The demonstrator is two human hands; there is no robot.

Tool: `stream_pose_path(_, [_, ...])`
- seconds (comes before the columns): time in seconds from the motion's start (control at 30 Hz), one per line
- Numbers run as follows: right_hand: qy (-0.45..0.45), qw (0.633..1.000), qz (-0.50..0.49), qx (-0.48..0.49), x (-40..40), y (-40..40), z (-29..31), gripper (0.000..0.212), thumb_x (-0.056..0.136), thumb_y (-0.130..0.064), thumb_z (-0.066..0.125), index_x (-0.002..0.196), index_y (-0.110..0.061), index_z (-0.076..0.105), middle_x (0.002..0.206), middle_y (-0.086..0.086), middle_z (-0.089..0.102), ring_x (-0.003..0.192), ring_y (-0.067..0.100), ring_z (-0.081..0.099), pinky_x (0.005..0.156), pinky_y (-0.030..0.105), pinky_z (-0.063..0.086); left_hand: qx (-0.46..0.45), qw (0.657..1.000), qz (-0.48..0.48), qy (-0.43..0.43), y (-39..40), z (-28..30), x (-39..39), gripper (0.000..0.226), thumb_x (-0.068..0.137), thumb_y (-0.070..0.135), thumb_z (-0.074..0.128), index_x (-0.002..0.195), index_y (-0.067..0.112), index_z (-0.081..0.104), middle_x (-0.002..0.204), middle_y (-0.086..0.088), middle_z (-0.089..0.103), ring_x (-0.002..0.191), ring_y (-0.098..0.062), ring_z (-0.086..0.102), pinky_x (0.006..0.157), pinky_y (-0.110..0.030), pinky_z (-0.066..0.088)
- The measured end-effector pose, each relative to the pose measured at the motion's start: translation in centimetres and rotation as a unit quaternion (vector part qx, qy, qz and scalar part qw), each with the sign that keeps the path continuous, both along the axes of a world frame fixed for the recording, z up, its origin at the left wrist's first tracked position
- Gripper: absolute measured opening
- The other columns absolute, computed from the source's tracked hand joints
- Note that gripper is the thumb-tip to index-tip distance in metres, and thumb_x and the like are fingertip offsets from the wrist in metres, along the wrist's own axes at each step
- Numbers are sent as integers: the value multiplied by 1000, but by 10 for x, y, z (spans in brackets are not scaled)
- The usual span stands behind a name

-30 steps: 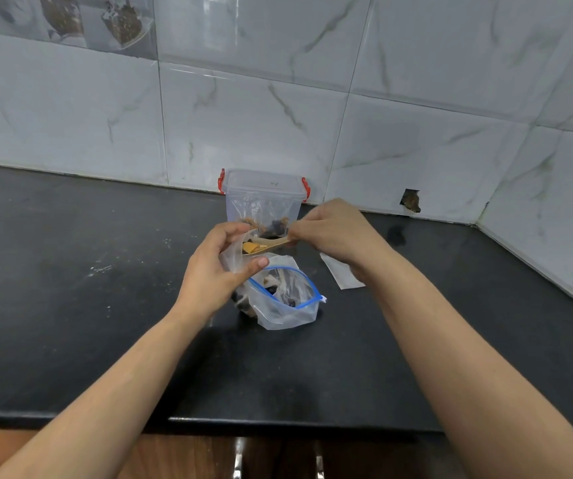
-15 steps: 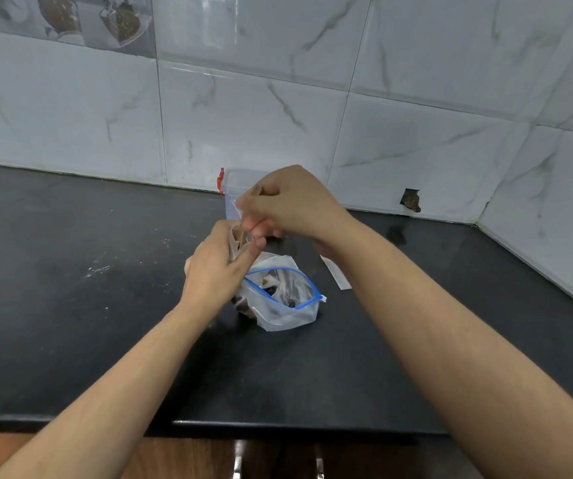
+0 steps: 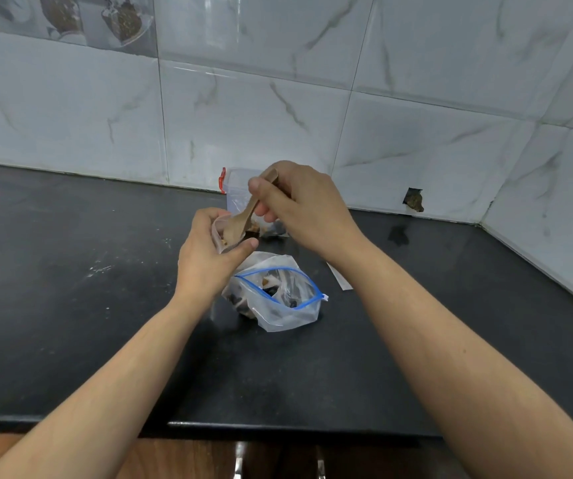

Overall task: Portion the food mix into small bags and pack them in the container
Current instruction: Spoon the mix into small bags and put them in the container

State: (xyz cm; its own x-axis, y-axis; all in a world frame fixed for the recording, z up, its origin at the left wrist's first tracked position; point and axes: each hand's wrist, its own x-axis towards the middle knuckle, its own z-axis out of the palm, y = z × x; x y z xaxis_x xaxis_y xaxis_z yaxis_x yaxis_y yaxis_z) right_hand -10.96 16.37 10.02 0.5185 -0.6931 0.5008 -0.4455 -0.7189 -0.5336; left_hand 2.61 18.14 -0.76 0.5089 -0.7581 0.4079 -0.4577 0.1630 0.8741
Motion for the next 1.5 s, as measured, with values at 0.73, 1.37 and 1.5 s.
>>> stream_pose_path(0.73, [2, 990, -132, 39, -47, -1, -103, 23, 98, -32, 48, 92, -16, 65, 77, -6, 71, 76, 13, 66, 74, 35, 51, 222, 965, -88, 106, 8, -15, -10, 59, 69, 10, 69, 118, 9, 36, 103, -10, 55, 91, -24, 57, 67, -34, 49])
stream_pose_path(1.37, [-295, 804, -235, 459, -49, -21, -114, 22, 93, -11, 46, 83, -9, 64, 60, 3, 68, 44, 7, 62, 39, 16, 43, 109, 947, -120, 277, 1, -17, -15, 64, 64, -9, 61, 116, 21, 39, 110, -16, 54, 96, -31, 64, 74, -50, 57])
stream_pose_path(1.5, [-347, 775, -198, 489, -60, -18, -105, 20, 93, -11, 47, 81, -9, 63, 50, -1, 67, 40, 5, 60, 38, 12, 43, 95, 968, -101, 211, 6, -16, -15, 72, 46, 7, 67, 114, 8, 45, 92, -6, 56, 85, -25, 63, 64, -36, 54])
